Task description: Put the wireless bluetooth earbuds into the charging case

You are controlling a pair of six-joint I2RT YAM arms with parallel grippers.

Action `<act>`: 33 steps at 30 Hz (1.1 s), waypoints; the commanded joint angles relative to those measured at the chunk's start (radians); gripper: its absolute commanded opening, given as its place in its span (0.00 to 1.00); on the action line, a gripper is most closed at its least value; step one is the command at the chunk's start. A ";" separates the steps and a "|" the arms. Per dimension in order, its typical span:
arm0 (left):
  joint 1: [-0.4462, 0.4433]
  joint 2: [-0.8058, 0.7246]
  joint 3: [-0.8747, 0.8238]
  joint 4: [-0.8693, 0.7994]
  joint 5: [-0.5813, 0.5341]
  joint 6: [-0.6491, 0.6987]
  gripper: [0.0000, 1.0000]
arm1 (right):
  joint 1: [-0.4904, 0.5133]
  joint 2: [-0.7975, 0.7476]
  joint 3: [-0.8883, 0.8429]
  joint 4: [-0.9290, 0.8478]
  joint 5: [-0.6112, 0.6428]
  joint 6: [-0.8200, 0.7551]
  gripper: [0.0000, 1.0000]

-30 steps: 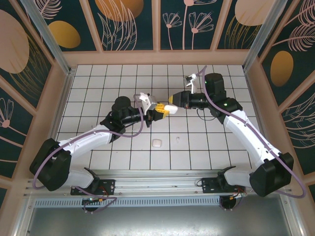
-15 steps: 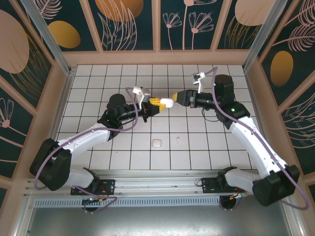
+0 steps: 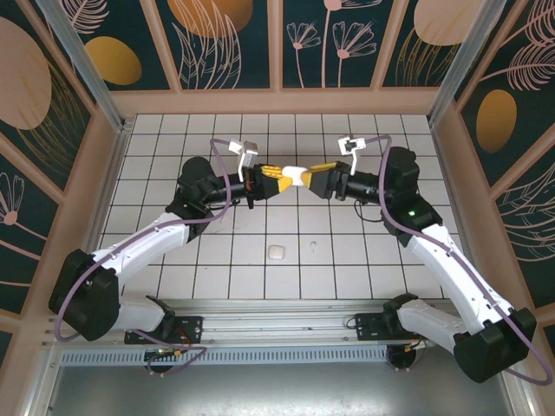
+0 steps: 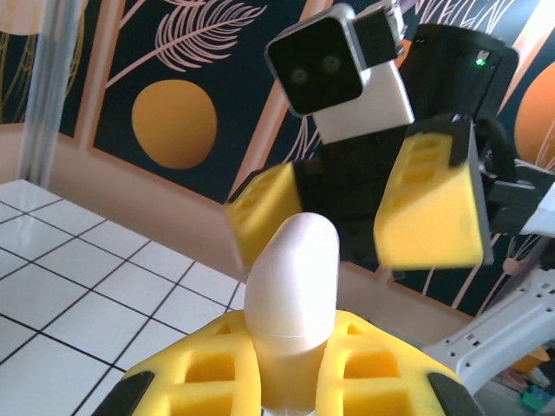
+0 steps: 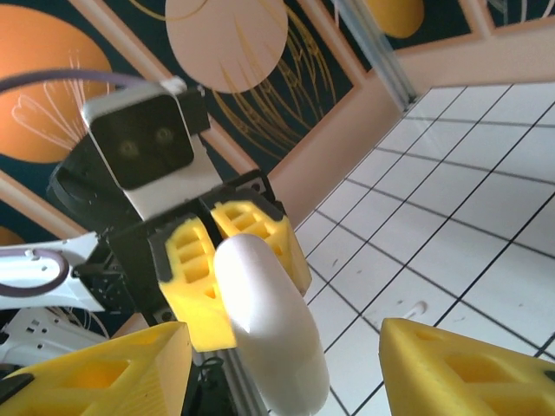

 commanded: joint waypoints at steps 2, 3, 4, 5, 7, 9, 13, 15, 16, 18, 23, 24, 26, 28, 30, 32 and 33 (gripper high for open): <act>0.002 -0.009 0.037 0.048 0.065 -0.069 0.00 | 0.054 0.035 0.027 0.043 -0.009 -0.050 0.57; 0.003 -0.010 0.038 0.047 0.067 -0.071 0.00 | 0.063 0.041 0.030 0.045 -0.012 -0.051 0.53; 0.003 -0.011 0.038 0.045 0.067 -0.071 0.00 | 0.067 0.044 0.031 0.049 -0.012 -0.049 0.49; 0.003 -0.014 0.038 0.041 0.067 -0.070 0.00 | 0.068 0.047 0.030 0.056 -0.012 -0.044 0.43; 0.003 -0.022 0.039 0.021 0.061 -0.057 0.00 | 0.068 0.047 0.026 0.067 -0.008 -0.033 0.32; 0.002 -0.034 0.038 -0.018 0.050 -0.027 0.00 | 0.068 0.039 0.018 0.082 0.009 -0.020 0.24; 0.003 -0.067 0.026 -0.076 0.021 0.027 0.00 | 0.067 0.023 -0.010 0.131 0.033 0.013 0.18; 0.004 -0.084 0.023 -0.102 0.005 0.050 0.07 | 0.067 0.022 -0.019 0.150 0.046 0.034 0.16; 0.003 -0.091 0.023 -0.120 -0.008 0.064 0.14 | 0.067 0.022 -0.021 0.156 0.061 0.048 0.16; 0.004 -0.110 0.023 -0.164 -0.047 0.096 0.35 | 0.066 0.026 -0.028 0.167 0.089 0.074 0.14; 0.003 -0.155 0.031 -0.364 -0.284 0.196 0.65 | 0.050 0.063 -0.040 0.180 0.191 0.161 0.13; 0.003 -0.162 0.032 -0.413 -0.362 0.207 0.69 | 0.044 0.079 -0.039 0.185 0.219 0.191 0.13; 0.003 -0.173 0.030 -0.486 -0.487 0.223 0.72 | 0.035 0.108 -0.034 0.187 0.288 0.245 0.13; 0.004 -0.186 0.012 -0.515 -0.552 0.229 0.73 | 0.028 0.142 -0.037 0.188 0.376 0.317 0.14; 0.003 -0.200 -0.015 -0.515 -0.586 0.217 0.73 | 0.022 0.175 -0.050 0.199 0.460 0.383 0.14; 0.003 -0.212 -0.036 -0.511 -0.607 0.208 0.73 | 0.014 0.213 -0.074 0.241 0.526 0.451 0.14; 0.004 -0.219 -0.047 -0.515 -0.618 0.206 0.73 | 0.010 0.234 -0.093 0.280 0.549 0.489 0.14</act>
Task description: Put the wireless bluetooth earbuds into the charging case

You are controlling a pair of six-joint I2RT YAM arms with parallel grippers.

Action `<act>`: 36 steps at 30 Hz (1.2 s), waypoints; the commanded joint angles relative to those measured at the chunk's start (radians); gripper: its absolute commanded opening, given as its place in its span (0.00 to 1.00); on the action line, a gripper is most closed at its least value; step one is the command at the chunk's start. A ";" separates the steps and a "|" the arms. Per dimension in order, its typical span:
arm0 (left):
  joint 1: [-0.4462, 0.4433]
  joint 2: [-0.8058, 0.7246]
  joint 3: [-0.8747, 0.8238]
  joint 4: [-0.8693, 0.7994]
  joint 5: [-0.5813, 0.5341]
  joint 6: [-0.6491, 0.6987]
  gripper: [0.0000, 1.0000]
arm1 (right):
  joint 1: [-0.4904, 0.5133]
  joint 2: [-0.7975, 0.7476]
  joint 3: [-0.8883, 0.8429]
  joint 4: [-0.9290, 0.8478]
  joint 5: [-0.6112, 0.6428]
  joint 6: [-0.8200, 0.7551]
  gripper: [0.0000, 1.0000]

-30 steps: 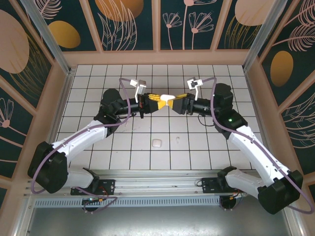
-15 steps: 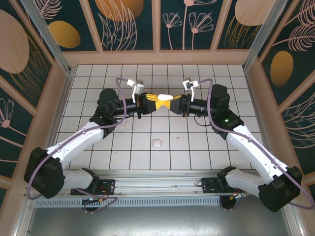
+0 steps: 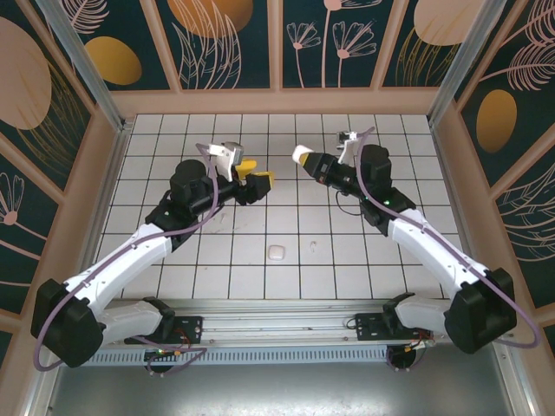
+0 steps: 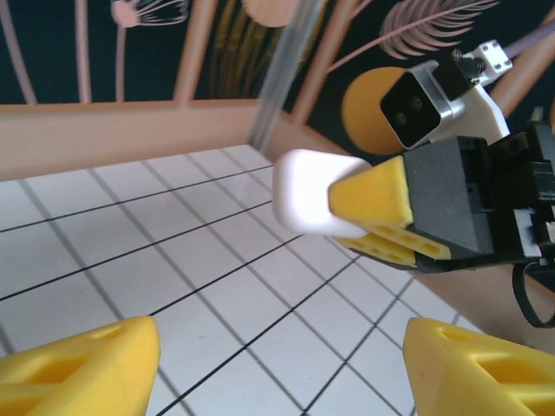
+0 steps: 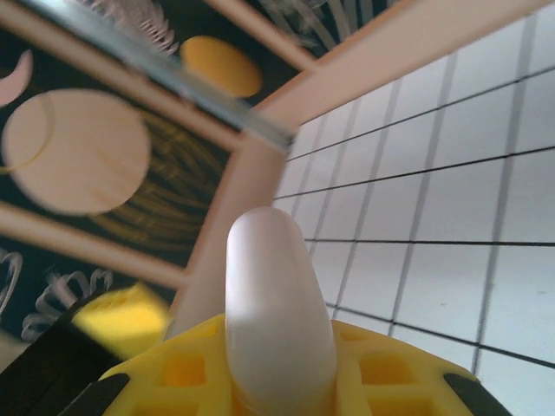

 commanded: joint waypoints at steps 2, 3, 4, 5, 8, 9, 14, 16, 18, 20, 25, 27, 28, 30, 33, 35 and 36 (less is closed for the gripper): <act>0.000 -0.043 -0.044 -0.051 -0.122 0.016 0.73 | -0.021 0.091 -0.071 0.197 0.180 0.202 0.14; -0.001 -0.049 -0.053 -0.052 -0.129 0.015 0.73 | -0.027 0.125 -0.078 0.242 0.194 0.217 0.14; -0.001 -0.055 -0.061 -0.052 -0.135 0.015 0.73 | -0.033 0.161 -0.074 0.261 0.209 0.227 0.14; 0.000 -0.057 -0.070 -0.051 -0.139 0.013 0.73 | -0.046 0.205 -0.062 0.269 0.221 0.243 0.13; 0.001 -0.060 -0.091 -0.043 -0.142 0.005 0.73 | -0.096 0.342 -0.019 0.333 0.206 0.314 0.13; -0.001 -0.060 -0.100 -0.040 -0.144 0.001 0.73 | -0.111 0.393 -0.001 0.361 0.192 0.344 0.13; -0.001 -0.066 -0.133 -0.026 -0.162 -0.004 0.72 | -0.133 0.662 0.233 0.340 0.061 0.359 0.13; -0.001 -0.071 -0.144 -0.027 -0.177 0.000 0.72 | -0.122 0.752 0.332 0.312 0.018 0.353 0.14; -0.001 -0.073 -0.155 -0.022 -0.191 0.001 0.72 | -0.108 0.845 0.434 0.289 -0.012 0.353 0.14; 0.000 -0.071 -0.167 -0.008 -0.198 -0.008 0.72 | -0.091 0.937 0.540 0.256 -0.035 0.346 0.14; 0.000 -0.062 -0.177 0.011 -0.203 -0.026 0.72 | -0.028 1.150 0.826 0.161 -0.118 0.333 0.14; 0.000 -0.067 -0.184 0.009 -0.218 -0.027 0.72 | 0.013 1.217 0.939 0.085 -0.137 0.297 0.15; -0.001 -0.072 -0.187 0.005 -0.226 -0.026 0.72 | 0.032 1.243 0.987 0.044 -0.139 0.277 0.15; -0.001 -0.087 -0.194 -0.004 -0.251 -0.021 0.72 | 0.067 1.293 1.081 -0.038 -0.147 0.238 0.17; 0.000 -0.112 -0.204 -0.015 -0.282 -0.015 0.72 | 0.113 1.336 1.137 -0.078 -0.155 0.221 0.18; -0.001 -0.130 -0.212 -0.015 -0.298 -0.013 0.71 | 0.132 1.353 1.152 -0.083 -0.162 0.219 0.18; -0.001 -0.137 -0.215 -0.017 -0.304 -0.012 0.71 | 0.141 1.363 1.160 -0.085 -0.169 0.217 0.18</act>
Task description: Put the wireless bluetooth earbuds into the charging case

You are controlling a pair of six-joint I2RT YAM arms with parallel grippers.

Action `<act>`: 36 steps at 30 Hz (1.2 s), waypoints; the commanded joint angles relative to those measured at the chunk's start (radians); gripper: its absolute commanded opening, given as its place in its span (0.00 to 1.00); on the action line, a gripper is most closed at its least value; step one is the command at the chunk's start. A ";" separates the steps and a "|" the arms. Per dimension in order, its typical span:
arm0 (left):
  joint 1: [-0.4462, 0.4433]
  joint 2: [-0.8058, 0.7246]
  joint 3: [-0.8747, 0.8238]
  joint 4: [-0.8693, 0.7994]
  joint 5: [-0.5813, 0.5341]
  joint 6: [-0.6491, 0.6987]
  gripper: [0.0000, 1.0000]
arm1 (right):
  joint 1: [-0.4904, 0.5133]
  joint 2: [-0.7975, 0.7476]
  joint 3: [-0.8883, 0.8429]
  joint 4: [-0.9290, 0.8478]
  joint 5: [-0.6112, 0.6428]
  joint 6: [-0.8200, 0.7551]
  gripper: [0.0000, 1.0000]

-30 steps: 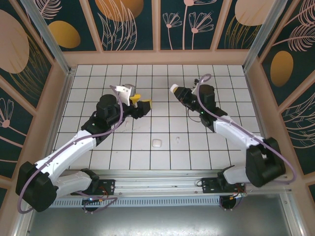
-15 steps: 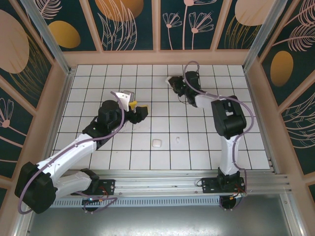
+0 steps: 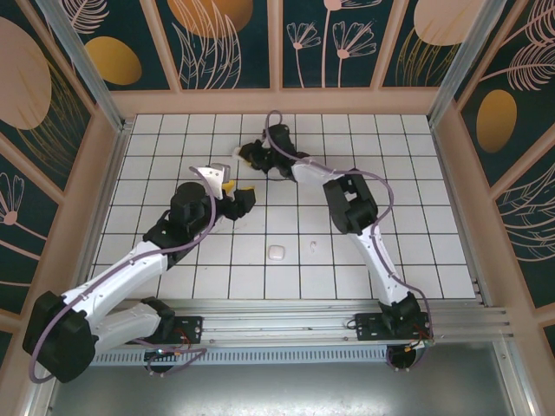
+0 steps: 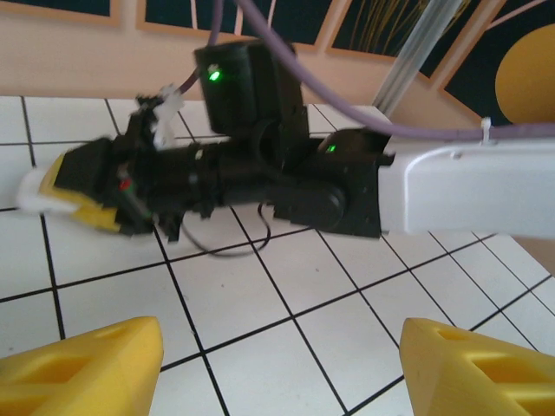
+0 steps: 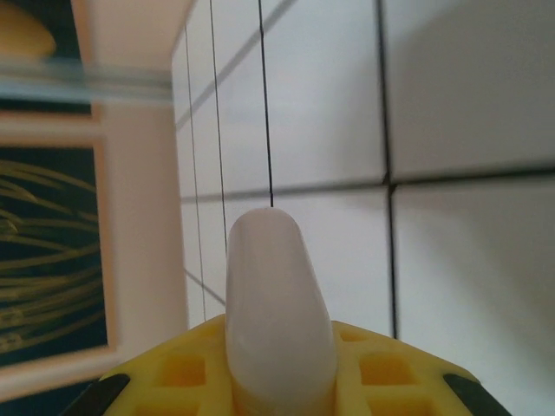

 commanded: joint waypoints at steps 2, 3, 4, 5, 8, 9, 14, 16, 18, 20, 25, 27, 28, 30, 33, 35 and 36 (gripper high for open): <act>-0.001 -0.043 -0.015 0.003 -0.053 0.003 0.71 | 0.025 0.046 0.075 -0.063 -0.050 -0.039 0.18; 0.000 -0.046 -0.017 0.002 -0.056 0.002 0.71 | 0.030 0.059 0.094 -0.074 -0.054 -0.040 0.19; -0.001 -0.049 -0.019 0.000 -0.057 0.003 0.71 | 0.034 0.075 0.119 -0.092 -0.059 -0.043 0.19; 0.000 -0.052 -0.019 -0.002 -0.059 0.005 0.71 | 0.039 0.090 0.147 -0.111 -0.064 -0.047 0.20; 0.000 -0.056 -0.019 -0.007 -0.060 0.006 0.71 | 0.049 0.118 0.211 -0.167 -0.064 -0.070 0.26; -0.001 -0.057 -0.019 -0.009 -0.060 0.006 0.71 | 0.051 0.121 0.221 -0.180 -0.062 -0.076 0.29; 0.000 -0.069 -0.017 -0.017 -0.069 0.014 0.71 | 0.051 0.117 0.269 -0.273 -0.033 -0.116 0.44; 0.000 -0.075 -0.015 -0.022 -0.073 0.017 0.71 | 0.050 0.114 0.288 -0.318 -0.024 -0.127 0.47; 0.000 -0.082 -0.014 -0.028 -0.077 0.019 0.71 | 0.047 0.104 0.299 -0.360 -0.010 -0.134 0.48; 0.000 -0.093 -0.010 -0.043 -0.086 0.029 0.71 | 0.042 0.079 0.297 -0.400 0.005 -0.153 0.49; 0.000 -0.123 -0.001 -0.101 -0.129 0.049 0.72 | 0.027 -0.039 0.212 -0.444 0.052 -0.222 0.50; -0.001 -0.129 0.009 -0.127 -0.141 0.060 0.72 | 0.020 -0.105 0.136 -0.427 0.061 -0.241 0.50; -0.001 -0.131 0.015 -0.142 -0.146 0.066 0.72 | 0.019 -0.142 0.098 -0.424 0.070 -0.256 0.50; 0.001 -0.139 0.025 -0.167 -0.152 0.073 0.72 | 0.018 -0.210 0.027 -0.427 0.089 -0.284 0.50; 0.000 -0.152 0.029 -0.200 -0.161 0.075 0.73 | 0.014 -0.326 -0.112 -0.412 0.099 -0.321 0.49; -0.001 -0.160 0.026 -0.223 -0.164 0.064 0.73 | 0.015 -0.426 -0.247 -0.383 0.100 -0.341 0.49; 0.000 -0.162 0.024 -0.233 -0.165 0.057 0.73 | 0.015 -0.471 -0.312 -0.368 0.101 -0.350 0.49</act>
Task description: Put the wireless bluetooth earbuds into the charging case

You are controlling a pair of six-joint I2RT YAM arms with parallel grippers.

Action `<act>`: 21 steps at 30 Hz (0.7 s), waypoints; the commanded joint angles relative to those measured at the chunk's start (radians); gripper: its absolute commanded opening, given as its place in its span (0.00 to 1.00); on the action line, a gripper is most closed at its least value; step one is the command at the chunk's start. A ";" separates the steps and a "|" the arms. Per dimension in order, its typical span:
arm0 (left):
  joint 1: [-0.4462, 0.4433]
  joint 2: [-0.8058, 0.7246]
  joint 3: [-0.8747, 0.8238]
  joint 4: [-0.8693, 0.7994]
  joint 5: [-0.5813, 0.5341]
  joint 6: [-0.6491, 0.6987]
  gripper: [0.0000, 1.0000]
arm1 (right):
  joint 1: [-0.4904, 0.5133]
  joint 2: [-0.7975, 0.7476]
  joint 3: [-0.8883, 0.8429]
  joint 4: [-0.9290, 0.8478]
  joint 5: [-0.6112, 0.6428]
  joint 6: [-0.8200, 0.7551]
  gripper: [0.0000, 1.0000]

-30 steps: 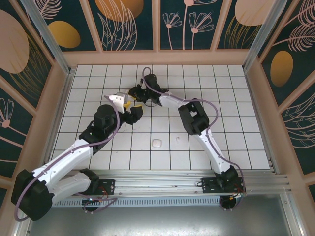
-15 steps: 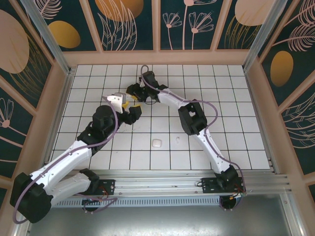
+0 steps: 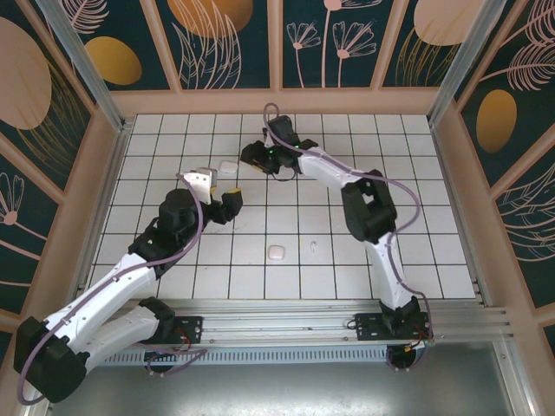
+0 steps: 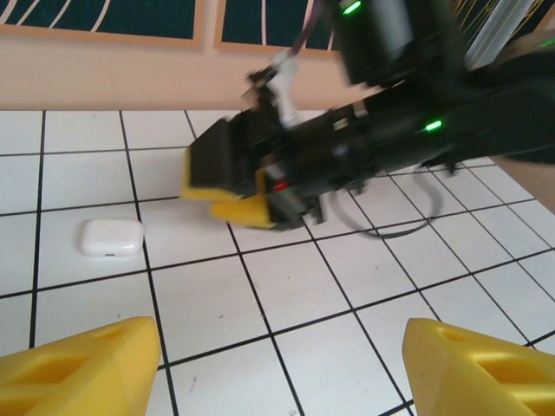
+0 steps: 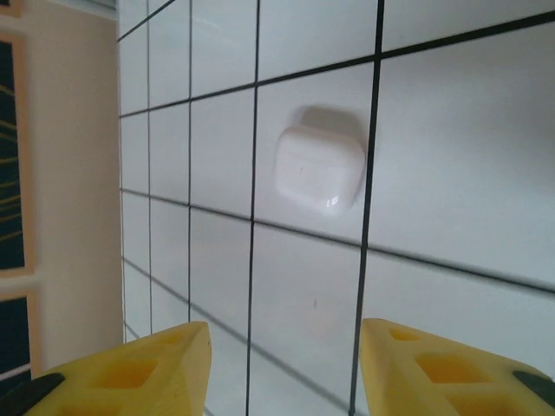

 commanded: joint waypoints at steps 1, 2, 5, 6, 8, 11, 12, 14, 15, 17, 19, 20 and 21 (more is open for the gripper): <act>-0.001 -0.021 0.024 -0.064 -0.021 -0.002 0.73 | 0.006 -0.171 -0.199 0.047 0.014 -0.075 0.49; 0.000 -0.021 0.021 -0.075 -0.020 -0.013 0.73 | 0.008 -0.232 -0.274 0.058 0.013 -0.093 0.50; -0.001 -0.031 -0.003 -0.091 -0.012 -0.066 0.72 | 0.035 -0.377 -0.474 0.071 0.008 -0.195 0.50; -0.001 -0.037 -0.012 -0.091 -0.006 -0.083 0.71 | 0.048 -0.422 -0.529 0.068 0.012 -0.237 0.50; 0.000 -0.046 -0.031 -0.097 0.012 -0.122 0.70 | 0.079 -0.511 -0.643 0.056 0.018 -0.356 0.51; 0.000 -0.048 -0.046 -0.118 0.042 -0.176 0.69 | 0.106 -0.610 -0.758 -0.003 0.028 -0.524 0.54; -0.001 -0.045 -0.050 -0.125 0.053 -0.192 0.69 | 0.110 -0.627 -0.770 -0.039 0.025 -0.577 0.55; 0.000 -0.037 -0.057 -0.135 0.088 -0.223 0.69 | 0.124 -0.646 -0.761 -0.147 0.052 -0.696 0.64; 0.000 -0.032 -0.060 -0.137 0.106 -0.234 0.69 | 0.132 -0.647 -0.749 -0.194 0.075 -0.738 0.67; -0.001 -0.020 -0.065 -0.144 0.143 -0.254 0.69 | 0.156 -0.646 -0.724 -0.269 0.131 -0.820 0.69; 0.000 -0.012 -0.073 -0.148 0.173 -0.274 0.69 | 0.187 -0.639 -0.709 -0.301 0.181 -0.879 0.70; -0.001 -0.012 -0.081 -0.147 0.181 -0.288 0.69 | 0.207 -0.632 -0.701 -0.312 0.208 -0.901 0.70; -0.001 -0.015 -0.089 -0.145 0.181 -0.306 0.69 | 0.225 -0.627 -0.695 -0.320 0.231 -0.919 0.70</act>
